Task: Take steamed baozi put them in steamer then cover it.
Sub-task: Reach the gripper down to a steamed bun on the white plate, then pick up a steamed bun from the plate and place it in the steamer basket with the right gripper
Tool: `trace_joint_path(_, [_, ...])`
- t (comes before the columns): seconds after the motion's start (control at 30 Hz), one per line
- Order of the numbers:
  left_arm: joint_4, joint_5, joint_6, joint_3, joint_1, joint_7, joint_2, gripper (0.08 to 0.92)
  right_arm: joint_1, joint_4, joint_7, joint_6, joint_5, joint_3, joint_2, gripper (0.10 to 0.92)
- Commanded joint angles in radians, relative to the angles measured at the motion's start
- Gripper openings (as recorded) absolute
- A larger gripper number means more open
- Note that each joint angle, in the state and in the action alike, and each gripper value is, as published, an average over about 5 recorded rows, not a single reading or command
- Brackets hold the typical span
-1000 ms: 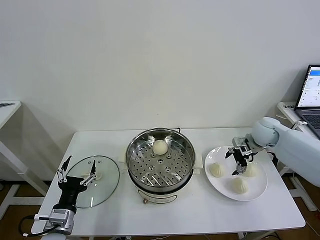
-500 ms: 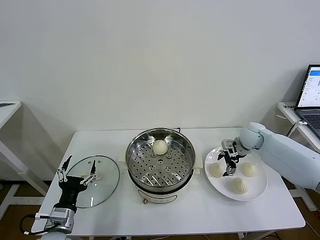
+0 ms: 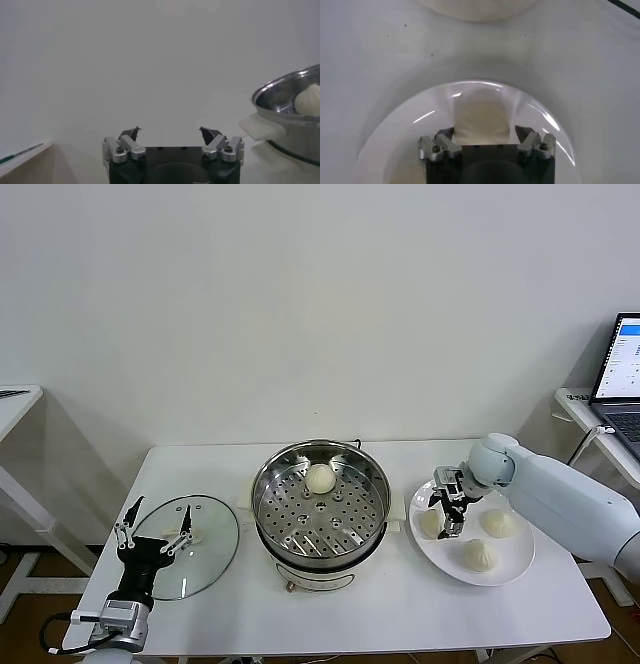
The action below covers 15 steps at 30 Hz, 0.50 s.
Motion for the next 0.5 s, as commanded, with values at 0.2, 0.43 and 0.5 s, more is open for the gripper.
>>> trace_joint_path(0.2, [-0.003,0.0,-0.001,0.003,0.001,-0.002,-0.003,0.823,-0.009,-0.001,-0.001,0.002,-0.016,0.016,0.003,0.673])
trace_joint_path(0.43, [-0.011,0.001,0.0,0.006,0.004,-0.004,-0.004,0.823,0.026,0.054,-0.019,-0.01,0.031,-0.008,-0.056,0.67])
trace_joint_path(0.5, [-0.011,0.002,0.0,0.007,0.005,-0.005,-0.003,0.823,0.069,0.09,-0.023,-0.021,0.072,-0.049,-0.093,0.67])
